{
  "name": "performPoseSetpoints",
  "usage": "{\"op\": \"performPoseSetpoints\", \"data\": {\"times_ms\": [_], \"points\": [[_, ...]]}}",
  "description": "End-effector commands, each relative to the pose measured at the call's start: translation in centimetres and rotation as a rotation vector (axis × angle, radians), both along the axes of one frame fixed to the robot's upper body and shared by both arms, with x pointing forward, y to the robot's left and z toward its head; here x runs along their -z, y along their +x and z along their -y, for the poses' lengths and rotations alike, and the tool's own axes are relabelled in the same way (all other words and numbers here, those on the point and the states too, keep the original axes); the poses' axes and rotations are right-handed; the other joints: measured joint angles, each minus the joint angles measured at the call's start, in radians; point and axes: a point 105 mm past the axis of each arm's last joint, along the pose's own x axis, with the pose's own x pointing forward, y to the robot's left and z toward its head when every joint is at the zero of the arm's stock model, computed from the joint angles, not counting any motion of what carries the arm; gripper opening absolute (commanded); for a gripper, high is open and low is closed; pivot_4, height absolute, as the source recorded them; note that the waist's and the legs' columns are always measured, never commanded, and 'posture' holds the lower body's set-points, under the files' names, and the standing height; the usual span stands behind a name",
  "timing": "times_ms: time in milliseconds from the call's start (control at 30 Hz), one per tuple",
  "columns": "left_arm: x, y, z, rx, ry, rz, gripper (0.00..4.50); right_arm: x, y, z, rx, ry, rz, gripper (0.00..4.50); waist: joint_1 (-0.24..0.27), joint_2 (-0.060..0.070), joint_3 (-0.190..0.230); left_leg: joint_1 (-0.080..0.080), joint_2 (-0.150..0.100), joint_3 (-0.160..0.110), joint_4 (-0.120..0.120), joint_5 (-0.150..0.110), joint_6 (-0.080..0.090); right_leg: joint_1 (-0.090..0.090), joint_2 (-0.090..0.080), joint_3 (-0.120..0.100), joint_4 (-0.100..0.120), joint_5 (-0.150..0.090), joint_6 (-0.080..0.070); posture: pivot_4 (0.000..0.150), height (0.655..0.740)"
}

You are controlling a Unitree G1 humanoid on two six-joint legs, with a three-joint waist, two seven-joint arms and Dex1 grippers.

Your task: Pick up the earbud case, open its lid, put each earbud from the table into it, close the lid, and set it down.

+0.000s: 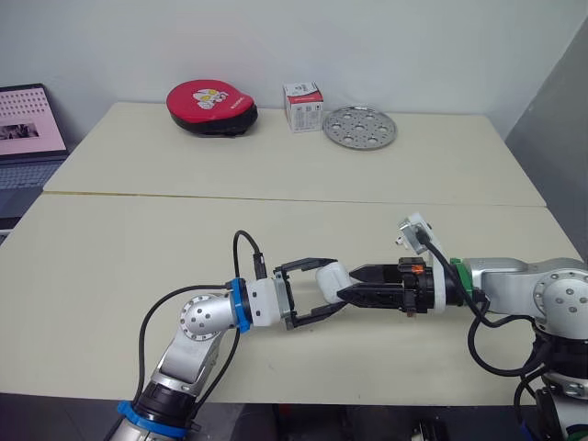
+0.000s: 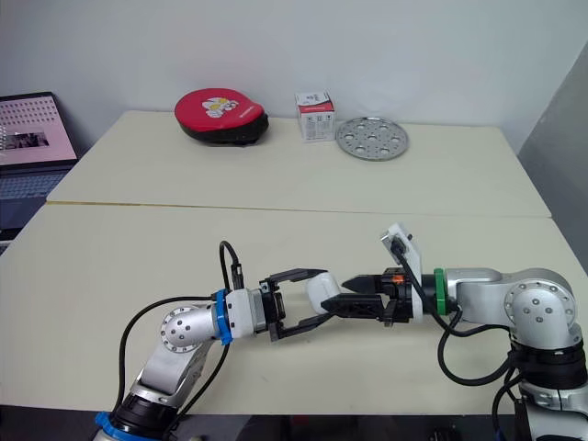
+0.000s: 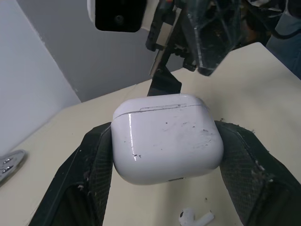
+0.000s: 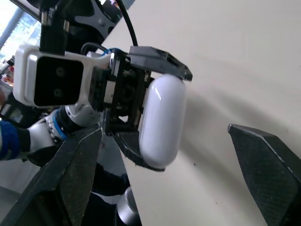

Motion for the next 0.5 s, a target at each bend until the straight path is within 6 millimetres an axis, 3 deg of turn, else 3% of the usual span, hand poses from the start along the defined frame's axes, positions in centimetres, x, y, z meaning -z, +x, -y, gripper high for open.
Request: {"op": "performPoseSetpoints", "data": {"times_ms": [33,67,167,433,500], "points": [[-1.01,-0.07,0.23,0.003,-0.03,0.055,2.87,-0.94,-0.15,-0.55,-0.032,0.039,-0.004,4.5,0.0,0.0,0.0,0.0,0.0,0.0,0.0,0.0,0.0,0.0,0.0,0.0,0.0,0.0,0.0,0.15,0.74],[-1.18,0.01,0.2,-0.003,-0.038,0.06,2.87,-0.87,-0.18,-0.61,-0.036,0.038,-0.012,4.5,0.0,0.0,0.0,0.0,0.0,0.0,0.0,0.0,0.0,0.0,0.0,0.0,0.0,0.0,0.0,0.15,0.74],[-1.43,0.25,0.15,-0.019,-0.047,0.066,2.87,-0.7,-0.37,-0.77,-0.052,0.035,-0.027,3.85,0.0,0.0,0.0,0.0,0.0,0.0,0.0,0.0,0.0,0.0,0.0,0.0,0.0,0.0,0.0,0.15,0.74],[-1.49,0.02,0.4,-0.012,-0.044,0.087,2.87,-0.24,-0.33,-0.9,-0.052,0.021,-0.031,0.93,0.0,0.0,0.0,-0.001,0.0,0.0,0.0,0.0,0.0,0.0,0.0,0.0,-0.001,0.0,0.0,0.15,0.74],[-1.5,0.08,0.38,-0.019,-0.049,0.087,2.87,-0.23,-0.25,-0.87,-0.049,0.021,-0.031,0.73,0.0,0.0,0.0,-0.001,0.0,0.0,0.0,0.0,0.0,0.0,0.0,0.0,-0.001,0.0,0.0,0.15,0.74]]}}
